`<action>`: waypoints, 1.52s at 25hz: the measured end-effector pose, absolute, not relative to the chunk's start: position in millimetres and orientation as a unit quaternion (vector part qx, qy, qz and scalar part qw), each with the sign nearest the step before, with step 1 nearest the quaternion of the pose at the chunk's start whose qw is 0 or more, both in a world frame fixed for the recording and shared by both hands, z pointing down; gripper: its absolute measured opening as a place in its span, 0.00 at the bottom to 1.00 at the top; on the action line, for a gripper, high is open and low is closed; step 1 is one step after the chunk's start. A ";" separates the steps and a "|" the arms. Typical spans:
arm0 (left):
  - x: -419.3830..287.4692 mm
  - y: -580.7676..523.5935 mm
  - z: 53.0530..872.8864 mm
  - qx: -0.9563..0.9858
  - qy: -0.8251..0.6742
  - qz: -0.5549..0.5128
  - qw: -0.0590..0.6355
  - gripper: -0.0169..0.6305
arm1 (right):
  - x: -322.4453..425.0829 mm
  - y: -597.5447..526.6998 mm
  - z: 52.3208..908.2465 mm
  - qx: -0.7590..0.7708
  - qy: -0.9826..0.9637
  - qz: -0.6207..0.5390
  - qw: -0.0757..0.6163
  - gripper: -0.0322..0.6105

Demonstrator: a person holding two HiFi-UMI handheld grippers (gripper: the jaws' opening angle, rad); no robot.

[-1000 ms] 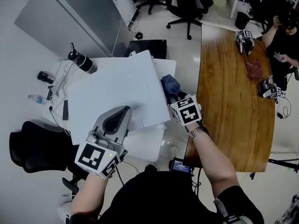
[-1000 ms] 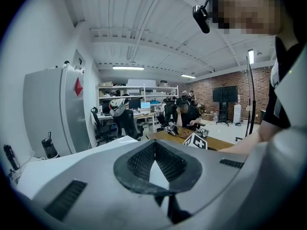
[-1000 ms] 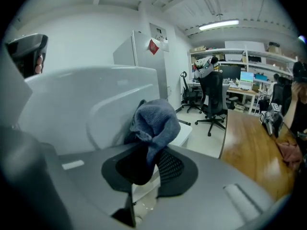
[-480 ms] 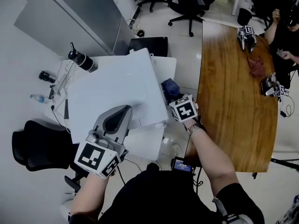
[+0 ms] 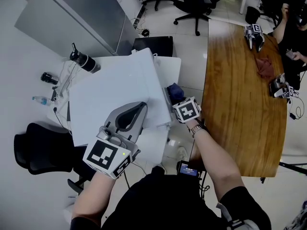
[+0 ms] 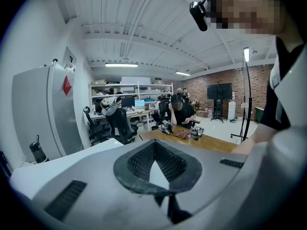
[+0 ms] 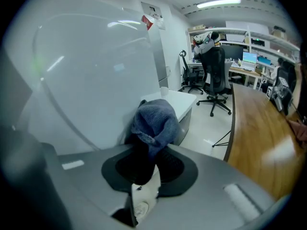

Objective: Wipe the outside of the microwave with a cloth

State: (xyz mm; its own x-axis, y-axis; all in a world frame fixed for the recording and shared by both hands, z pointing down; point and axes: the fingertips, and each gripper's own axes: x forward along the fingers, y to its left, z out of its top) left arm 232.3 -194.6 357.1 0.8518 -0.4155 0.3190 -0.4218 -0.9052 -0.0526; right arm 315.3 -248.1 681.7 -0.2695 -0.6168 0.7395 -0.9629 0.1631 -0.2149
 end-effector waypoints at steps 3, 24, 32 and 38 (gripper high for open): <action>244.7 -192.8 359.9 0.964 -0.207 0.169 0.010 0.03 | 321.2 -248.3 685.6 0.555 -0.713 0.341 0.260 0.15; 249.6 -171.7 356.6 0.969 -0.194 0.154 0.010 0.03 | 347.4 -208.1 604.4 0.591 -0.718 0.298 0.215 0.15; 202.9 -151.4 343.9 0.972 -0.201 0.117 0.010 0.03 | 341.5 -160.1 535.1 0.623 -0.714 0.241 0.209 0.15; 148.4 -127.6 338.0 0.974 -0.207 0.089 0.016 0.03 | 310.7 -110.8 485.8 0.643 -0.707 0.204 0.211 0.15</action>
State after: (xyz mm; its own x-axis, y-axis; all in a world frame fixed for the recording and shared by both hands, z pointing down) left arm 148.4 -127.6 338.0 0.8988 -0.3995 0.1803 -0.4053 -0.9142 -0.0047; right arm 310.7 -110.8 485.8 -0.0838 -0.8240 0.5604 -0.9958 0.0898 -0.0168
